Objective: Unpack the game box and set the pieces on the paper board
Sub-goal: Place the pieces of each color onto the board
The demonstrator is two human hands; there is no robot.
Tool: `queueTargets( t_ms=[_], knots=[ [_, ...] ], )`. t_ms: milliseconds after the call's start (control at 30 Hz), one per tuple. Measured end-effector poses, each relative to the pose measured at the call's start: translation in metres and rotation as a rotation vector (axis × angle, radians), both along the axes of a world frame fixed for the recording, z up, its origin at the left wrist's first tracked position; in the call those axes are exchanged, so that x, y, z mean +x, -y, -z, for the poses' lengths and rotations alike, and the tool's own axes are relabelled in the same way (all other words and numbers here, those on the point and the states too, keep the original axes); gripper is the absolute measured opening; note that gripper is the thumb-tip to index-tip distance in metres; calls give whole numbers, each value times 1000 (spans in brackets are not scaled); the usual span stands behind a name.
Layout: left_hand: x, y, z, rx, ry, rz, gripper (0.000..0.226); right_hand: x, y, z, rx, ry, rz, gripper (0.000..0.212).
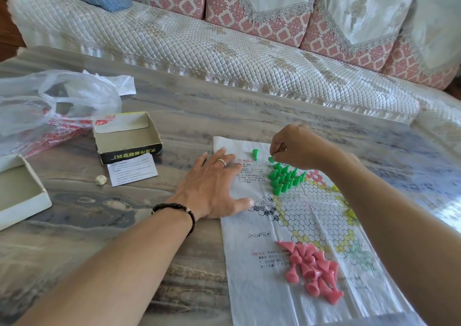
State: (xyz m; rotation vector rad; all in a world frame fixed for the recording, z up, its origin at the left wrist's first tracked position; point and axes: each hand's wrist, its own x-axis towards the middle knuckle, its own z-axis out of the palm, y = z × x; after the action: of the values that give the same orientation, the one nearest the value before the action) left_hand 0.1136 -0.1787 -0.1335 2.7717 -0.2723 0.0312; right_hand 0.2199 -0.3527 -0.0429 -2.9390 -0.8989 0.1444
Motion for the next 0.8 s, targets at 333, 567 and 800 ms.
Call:
queueTargets(
  t_ms=[333, 567, 800],
  knots=[
    [1, 0, 1, 3, -8, -10, 92, 3, -3, 14, -75, -29, -1, 14],
    [1, 0, 1, 5, -11, -4, 91, 7, -7, 20, -61, -43, 20, 14],
    [0, 0, 1, -7, -6, -6, 89, 20, -18, 28, 101, 31, 111, 8]
  ],
)
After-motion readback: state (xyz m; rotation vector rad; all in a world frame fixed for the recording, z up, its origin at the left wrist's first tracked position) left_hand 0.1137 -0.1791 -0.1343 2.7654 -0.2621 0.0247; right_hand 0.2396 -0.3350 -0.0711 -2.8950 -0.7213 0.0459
